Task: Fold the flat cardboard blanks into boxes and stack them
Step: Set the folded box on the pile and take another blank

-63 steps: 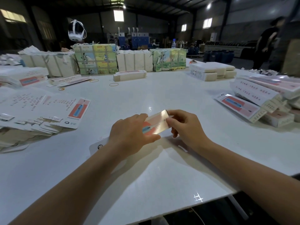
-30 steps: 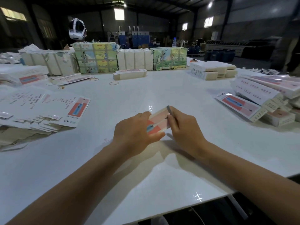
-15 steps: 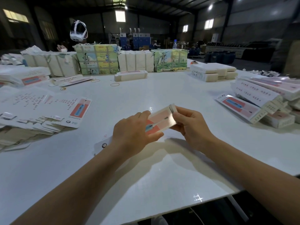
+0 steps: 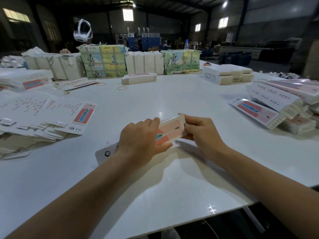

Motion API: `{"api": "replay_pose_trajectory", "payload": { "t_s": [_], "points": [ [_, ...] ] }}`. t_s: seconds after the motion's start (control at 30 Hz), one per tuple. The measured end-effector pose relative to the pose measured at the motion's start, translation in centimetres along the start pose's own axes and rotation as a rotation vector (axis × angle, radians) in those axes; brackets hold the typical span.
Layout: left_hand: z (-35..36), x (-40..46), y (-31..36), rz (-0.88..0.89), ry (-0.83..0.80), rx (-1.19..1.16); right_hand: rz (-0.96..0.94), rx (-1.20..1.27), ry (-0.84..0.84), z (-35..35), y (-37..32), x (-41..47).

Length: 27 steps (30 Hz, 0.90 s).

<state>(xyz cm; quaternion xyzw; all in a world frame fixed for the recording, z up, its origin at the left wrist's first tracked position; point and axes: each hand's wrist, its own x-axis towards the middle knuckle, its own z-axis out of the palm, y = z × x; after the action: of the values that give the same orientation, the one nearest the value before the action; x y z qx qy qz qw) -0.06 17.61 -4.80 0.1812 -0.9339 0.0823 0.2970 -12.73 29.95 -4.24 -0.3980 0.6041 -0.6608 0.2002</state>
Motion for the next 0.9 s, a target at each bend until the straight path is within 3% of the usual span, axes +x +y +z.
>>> {"api": "replay_pose_trajectory", "payload": {
  "t_s": [0.17, 0.4, 0.5, 0.63, 0.9],
  "points": [
    [-0.5, 0.1, 0.5, 0.014, 0.016, -0.030, -0.175, -0.398, 0.118, 0.1, 0.0, -0.8],
    [-0.7, 0.1, 0.9, -0.028, 0.017, -0.016, -0.355, -0.777, 0.103, 0.6, 0.5, -1.0],
    [-0.4, 0.2, 0.6, -0.051, 0.007, -0.037, -0.357, -0.717, 0.098, 0.9, 0.5, -1.2],
    [-0.4, 0.4, -0.1, -0.129, -0.024, -0.107, -0.156, -0.393, 0.135, 0.9, 0.4, -0.6],
    [-0.8, 0.3, -0.9, -0.177, -0.099, -0.208, -0.425, -0.754, 0.155, 1.2, 1.0, -1.1]
  ]
}}
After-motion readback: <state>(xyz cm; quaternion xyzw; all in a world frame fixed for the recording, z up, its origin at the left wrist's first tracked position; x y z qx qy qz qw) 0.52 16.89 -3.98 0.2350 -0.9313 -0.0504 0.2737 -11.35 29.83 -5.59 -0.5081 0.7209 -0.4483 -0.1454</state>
